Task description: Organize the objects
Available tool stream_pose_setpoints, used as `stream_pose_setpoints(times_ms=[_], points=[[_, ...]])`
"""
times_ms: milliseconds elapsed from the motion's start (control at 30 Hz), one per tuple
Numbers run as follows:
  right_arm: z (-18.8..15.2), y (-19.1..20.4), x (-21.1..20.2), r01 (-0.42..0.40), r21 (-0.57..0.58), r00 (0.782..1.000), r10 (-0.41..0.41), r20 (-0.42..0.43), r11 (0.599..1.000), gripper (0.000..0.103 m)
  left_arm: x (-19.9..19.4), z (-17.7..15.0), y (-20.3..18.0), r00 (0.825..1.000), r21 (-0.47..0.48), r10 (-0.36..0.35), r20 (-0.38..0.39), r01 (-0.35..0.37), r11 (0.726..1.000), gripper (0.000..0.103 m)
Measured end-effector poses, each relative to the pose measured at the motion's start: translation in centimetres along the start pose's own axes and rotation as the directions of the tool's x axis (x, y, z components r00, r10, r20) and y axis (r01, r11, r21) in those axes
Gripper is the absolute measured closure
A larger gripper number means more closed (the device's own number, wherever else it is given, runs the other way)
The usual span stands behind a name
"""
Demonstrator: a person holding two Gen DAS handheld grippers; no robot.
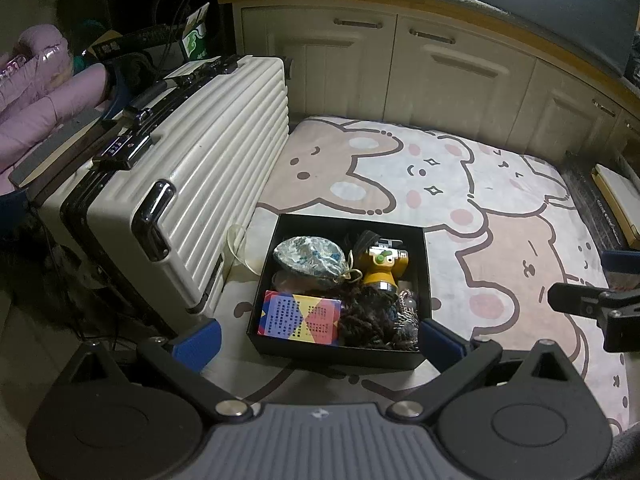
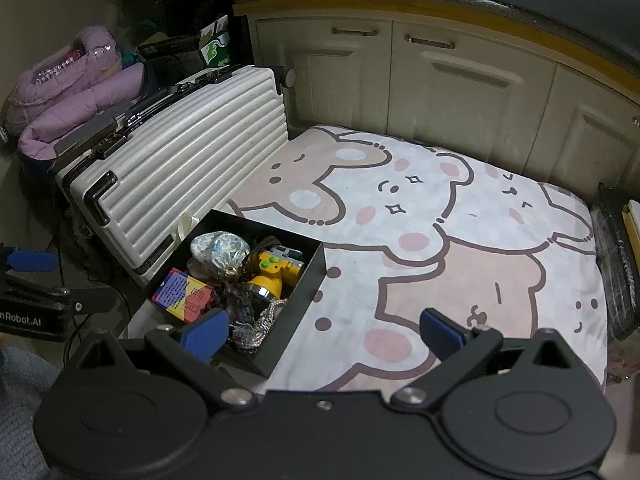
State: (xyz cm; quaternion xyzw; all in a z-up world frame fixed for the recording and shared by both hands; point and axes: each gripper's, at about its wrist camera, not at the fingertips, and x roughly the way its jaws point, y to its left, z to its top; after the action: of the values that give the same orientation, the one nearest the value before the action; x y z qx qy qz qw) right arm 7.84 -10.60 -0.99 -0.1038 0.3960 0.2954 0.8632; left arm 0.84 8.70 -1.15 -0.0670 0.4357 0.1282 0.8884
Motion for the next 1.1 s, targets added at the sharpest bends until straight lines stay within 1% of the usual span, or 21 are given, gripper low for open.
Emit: stream_pose_setpoints(times_ms=[1100], points=[[-0.06,-0.06,0.04,0.0,0.007,1.0,0.0,-0.003,1.0,0.0,0.17,-0.01,-0.03,1.0,0.002,0.002,-0.004,-0.002,1.0,0.0]])
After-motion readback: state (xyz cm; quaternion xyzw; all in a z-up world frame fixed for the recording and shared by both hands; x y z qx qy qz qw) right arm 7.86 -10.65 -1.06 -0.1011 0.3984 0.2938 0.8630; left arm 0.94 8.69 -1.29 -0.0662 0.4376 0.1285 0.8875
